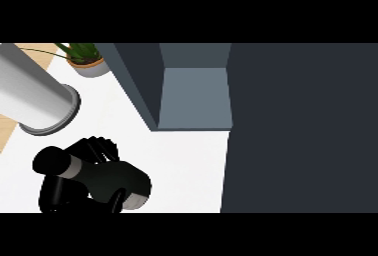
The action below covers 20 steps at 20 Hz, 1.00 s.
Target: Pick up the wine, place it into the cabinet and close the cabinet
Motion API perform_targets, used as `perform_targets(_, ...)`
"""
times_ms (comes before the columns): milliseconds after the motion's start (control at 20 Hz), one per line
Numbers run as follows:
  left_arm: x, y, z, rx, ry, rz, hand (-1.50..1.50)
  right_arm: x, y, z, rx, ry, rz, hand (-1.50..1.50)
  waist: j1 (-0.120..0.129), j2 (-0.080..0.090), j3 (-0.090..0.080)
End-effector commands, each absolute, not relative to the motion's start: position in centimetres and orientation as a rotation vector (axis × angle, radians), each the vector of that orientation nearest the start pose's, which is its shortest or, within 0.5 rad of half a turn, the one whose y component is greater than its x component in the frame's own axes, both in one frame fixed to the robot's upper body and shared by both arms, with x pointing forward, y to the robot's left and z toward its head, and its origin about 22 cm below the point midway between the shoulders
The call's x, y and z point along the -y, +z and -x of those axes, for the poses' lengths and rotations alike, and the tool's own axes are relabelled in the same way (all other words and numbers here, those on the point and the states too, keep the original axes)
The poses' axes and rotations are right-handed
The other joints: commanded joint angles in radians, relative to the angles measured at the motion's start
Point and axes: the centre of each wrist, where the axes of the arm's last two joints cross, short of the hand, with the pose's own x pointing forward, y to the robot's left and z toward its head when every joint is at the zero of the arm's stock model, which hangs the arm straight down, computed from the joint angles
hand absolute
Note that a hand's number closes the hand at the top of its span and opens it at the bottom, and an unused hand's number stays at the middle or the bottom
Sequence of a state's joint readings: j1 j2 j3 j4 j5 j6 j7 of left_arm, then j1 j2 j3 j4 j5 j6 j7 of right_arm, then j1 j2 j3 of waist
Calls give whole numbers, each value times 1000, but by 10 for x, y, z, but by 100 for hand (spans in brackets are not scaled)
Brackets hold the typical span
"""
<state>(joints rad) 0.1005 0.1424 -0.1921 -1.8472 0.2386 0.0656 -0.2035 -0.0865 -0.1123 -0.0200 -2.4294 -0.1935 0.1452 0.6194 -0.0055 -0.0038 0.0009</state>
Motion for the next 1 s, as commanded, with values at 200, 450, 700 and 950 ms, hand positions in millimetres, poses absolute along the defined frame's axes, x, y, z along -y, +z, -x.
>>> perform_targets(200,-141,85,-221,1909,-11,323,150,230,219,-143,1934,278,-251,-150,-6,2,-1)
perform_targets(450,-124,104,-238,1910,5,327,150,229,205,-132,1925,268,-247,-150,-6,2,0)
perform_targets(700,-92,132,-232,1901,46,330,150,233,212,-139,1922,250,-265,-150,-4,1,0)
perform_targets(950,-66,118,-246,1913,20,279,150,230,206,-135,1913,276,-258,-150,-8,3,-1)
